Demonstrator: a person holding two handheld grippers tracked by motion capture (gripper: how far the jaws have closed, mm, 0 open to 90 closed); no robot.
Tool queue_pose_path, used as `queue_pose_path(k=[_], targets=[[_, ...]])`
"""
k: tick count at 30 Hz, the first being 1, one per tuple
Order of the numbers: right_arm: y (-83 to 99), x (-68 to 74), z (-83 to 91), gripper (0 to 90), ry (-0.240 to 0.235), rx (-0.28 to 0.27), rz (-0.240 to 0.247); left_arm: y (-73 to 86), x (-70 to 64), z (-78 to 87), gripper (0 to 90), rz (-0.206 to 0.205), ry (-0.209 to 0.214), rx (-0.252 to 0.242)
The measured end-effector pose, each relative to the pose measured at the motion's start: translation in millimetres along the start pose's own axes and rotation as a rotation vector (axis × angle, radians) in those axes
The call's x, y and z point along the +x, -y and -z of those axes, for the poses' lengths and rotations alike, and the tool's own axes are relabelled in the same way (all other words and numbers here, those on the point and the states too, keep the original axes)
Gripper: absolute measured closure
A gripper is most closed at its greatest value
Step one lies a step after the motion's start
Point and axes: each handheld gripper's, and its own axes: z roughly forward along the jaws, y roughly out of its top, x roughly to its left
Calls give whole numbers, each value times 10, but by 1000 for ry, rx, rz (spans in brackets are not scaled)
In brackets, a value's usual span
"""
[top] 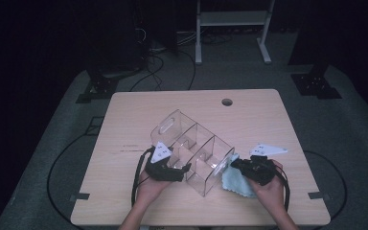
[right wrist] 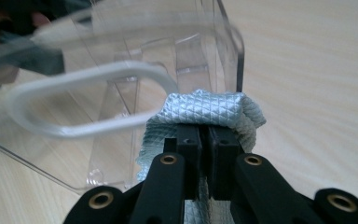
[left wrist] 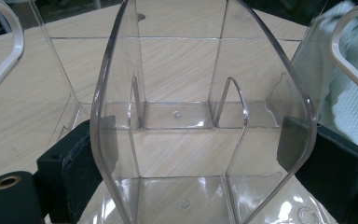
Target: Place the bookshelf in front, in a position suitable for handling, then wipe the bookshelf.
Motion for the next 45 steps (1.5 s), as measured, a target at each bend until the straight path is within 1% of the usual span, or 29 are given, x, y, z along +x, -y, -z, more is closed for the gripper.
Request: queue_pose_path(k=[3, 5, 6, 9, 11, 14, 16, 18, 19, 22, 24, 26, 27, 28, 31, 32, 34, 36, 38, 40, 44, 45], targets=[[-60, 17, 63, 851, -4, -31, 6, -1, 2, -2, 87, 0, 1, 0], [-50, 11, 58, 851, -6, -33, 0, -2, 1, -2, 87, -2, 1, 1], [-35, 1, 46, 850, -11, -30, -9, -2, 0, -2, 87, -1, 1, 1], [32, -25, -22, 850, -11, 3, -20, -2, -1, 0, 88, -1, 0, 3], [37, -25, -31, 851, -9, 10, -18, -2, 1, 0, 88, -2, 1, 2], [-28, 8, 36, 851, -7, -20, -7, 0, 4, -1, 88, -2, 3, 0], [-60, 19, 57, 850, -3, -28, 5, 3, 5, -1, 88, -1, 4, -1], [-37, 4, 44, 851, -8, -30, -7, 1, 1, -3, 88, -1, 2, 0], [-15, -13, 26, 850, -12, -26, -16, 1, 3, -1, 88, -2, 3, 0], [91, -41, -86, 851, 0, 40, -15, -1, 1, -1, 88, -2, 4, 2], [104, -44, -103, 850, -2, 48, -18, -2, 4, 1, 88, -3, 5, 3], [39, -13, -38, 851, 0, 20, -9, 1, 2, 1, 88, -2, 4, 1], [-3, 5, 8, 851, -2, -4, -5, 2, 2, 0, 87, -2, 4, 1], [-77, 35, 85, 851, -9, -39, 9, 2, 2, 0, 87, -1, 4, 0], [-102, 42, 108, 850, -9, -47, 20, 2, 4, -2, 87, -3, 6, 0], [-91, 38, 100, 851, -14, -47, 14, 1, 2, -2, 87, -2, 5, 0], [-28, -7, 45, 851, -18, -27, -7, 3, 2, -1, 87, -1, 5, 0], [77, -40, -58, 851, -17, 20, -22, 3, -1, 0, 87, 0, 4, 1], [169, -43, -160, 850, -25, 69, -24, 2, 2, 0, 87, -2, 5, 1], [148, -38, -156, 850, -28, 76, -30, 4, 3, 2, 88, -1, 6, 1], [-2, 0, 3, 851, -28, 4, -21, 5, 3, -1, 86, 1, 6, -2], [-28, 15, 31, 850, -19, -8, -8, 5, 3, -1, 86, 0, 6, -2]])
